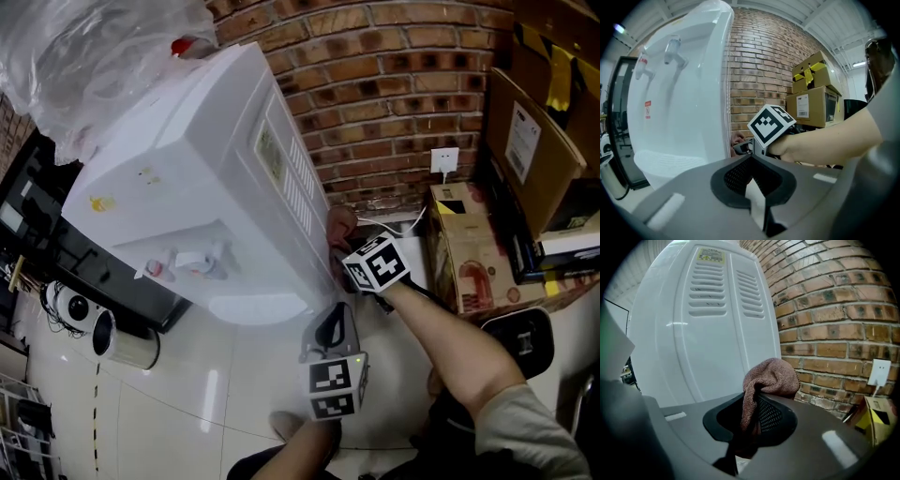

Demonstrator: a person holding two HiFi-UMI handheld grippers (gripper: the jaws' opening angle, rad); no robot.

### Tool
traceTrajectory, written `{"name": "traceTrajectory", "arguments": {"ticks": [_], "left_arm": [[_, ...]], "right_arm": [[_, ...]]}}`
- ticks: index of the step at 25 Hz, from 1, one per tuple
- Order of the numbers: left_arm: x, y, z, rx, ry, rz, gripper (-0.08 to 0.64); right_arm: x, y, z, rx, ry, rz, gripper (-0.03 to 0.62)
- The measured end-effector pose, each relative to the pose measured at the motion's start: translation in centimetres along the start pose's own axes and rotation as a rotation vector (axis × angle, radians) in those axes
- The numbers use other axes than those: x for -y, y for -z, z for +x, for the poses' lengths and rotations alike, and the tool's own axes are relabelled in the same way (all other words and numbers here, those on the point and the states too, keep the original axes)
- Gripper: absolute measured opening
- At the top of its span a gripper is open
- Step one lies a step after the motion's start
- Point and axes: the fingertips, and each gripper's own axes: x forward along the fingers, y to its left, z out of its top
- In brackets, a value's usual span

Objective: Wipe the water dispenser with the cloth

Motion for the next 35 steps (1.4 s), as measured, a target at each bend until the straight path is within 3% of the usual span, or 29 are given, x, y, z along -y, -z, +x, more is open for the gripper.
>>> {"name": "traceTrajectory", "arguments": {"ticks": [7,17,27,35], "left_arm": [[1.0,4.2,1.8,-0.088,0.032,0.000,0.000],[1.1,8.7,3.7,-0.211,0.071,-0.092,0.000],[2.1,10.8,5.0,-0.269,0.116,-0.102,0.000],[1.9,11.4,5.9,-0.288,0.099,-0.146,0.000]], "right_arm": [[1.1,4.1,2.6,-0.107,-0.009,0.039,0.071],[2.6,9.9,6.3,-0.249,-0.047,0.173,0.071],[3.7,15.0,9.3,-0.371,-0.085,0.249,0.071],[4.1,17.1,10.4,-0.405,-0.074,0.233,0.071]]}}
